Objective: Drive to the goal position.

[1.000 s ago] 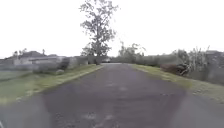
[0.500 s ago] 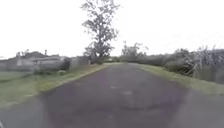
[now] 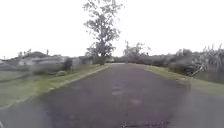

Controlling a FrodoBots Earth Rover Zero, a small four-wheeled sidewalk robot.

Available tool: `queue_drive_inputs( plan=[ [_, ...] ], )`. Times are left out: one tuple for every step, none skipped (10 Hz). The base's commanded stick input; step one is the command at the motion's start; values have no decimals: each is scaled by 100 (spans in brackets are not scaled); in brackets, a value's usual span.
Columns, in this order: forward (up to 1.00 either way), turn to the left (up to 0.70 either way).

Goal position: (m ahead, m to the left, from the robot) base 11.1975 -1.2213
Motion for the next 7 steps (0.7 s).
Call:
queue_drive_inputs(
  plan=[
    [70,-35],
    [70,-35],
    [70,-35],
    [70,-35],
    [70,-35],
    [70,-35],
    [70,-35]
  ],
)
